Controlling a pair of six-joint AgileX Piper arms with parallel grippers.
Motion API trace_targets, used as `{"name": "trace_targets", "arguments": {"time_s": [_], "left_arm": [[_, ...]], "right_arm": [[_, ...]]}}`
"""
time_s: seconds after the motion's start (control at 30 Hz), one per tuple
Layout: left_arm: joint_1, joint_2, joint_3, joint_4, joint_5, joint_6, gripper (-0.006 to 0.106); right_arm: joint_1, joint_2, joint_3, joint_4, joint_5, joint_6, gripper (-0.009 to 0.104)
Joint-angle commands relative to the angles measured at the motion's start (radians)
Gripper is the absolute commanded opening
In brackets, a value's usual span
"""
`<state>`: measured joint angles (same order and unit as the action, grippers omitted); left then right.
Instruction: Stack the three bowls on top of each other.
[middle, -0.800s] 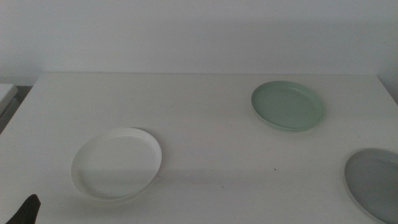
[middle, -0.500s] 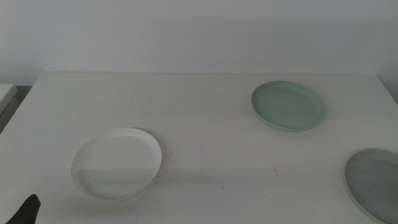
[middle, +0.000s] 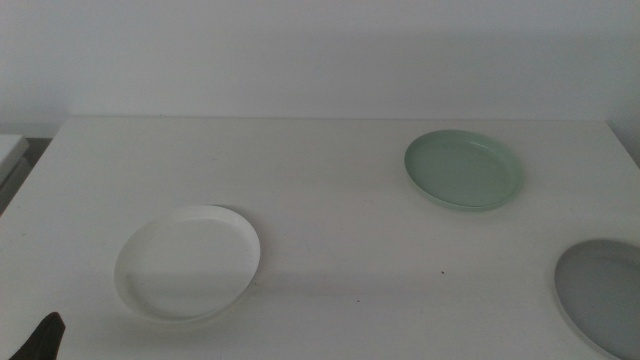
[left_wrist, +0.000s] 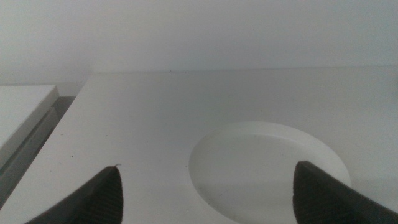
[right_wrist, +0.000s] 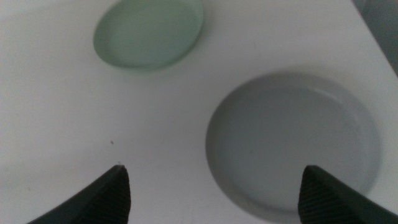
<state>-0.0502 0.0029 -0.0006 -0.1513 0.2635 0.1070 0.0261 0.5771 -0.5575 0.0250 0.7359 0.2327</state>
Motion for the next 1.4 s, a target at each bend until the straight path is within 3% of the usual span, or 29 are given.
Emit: {"name": "trace_targets", "arguments": {"time_s": [0.0, 0.23, 0.5, 0.63, 0.77, 0.87, 1.07, 1.37], "left_arm": [[0.001, -0.003, 0.001, 0.003, -0.015, 0.0, 0.094], [0.001, -0.003, 0.001, 0.003, -0.015, 0.0, 0.094], [0.001, -0.003, 0.001, 0.003, -0.015, 0.0, 0.094], [0.001, -0.003, 0.001, 0.003, -0.015, 0.0, 0.094], [0.001, -0.003, 0.001, 0.003, -0.015, 0.0, 0.094], [0.001, -0.003, 0.001, 0.003, -0.015, 0.0, 0.094], [0.001, -0.003, 0.001, 0.003, -0.015, 0.0, 0.094], [0.001, -0.003, 0.001, 0.003, -0.015, 0.0, 0.094]], "right_arm": [[-0.006, 0.034, -0.031, 0.005, 0.062, -0.012, 0.093], [-0.006, 0.083, -0.04, -0.003, 0.096, 0.003, 0.093], [-0.028, 0.419, -0.228, -0.157, 0.214, 0.078, 0.086], [-0.14, 0.594, -0.32, -0.132, 0.18, 0.017, 0.076], [-0.292, 0.762, -0.414, -0.025, 0.172, -0.134, 0.07], [-0.369, 0.876, -0.463, 0.004, 0.191, -0.21, 0.07], [-0.443, 1.047, -0.472, 0.005, 0.185, -0.251, 0.069], [-0.476, 1.189, -0.472, -0.014, 0.116, -0.251, 0.052]]}}
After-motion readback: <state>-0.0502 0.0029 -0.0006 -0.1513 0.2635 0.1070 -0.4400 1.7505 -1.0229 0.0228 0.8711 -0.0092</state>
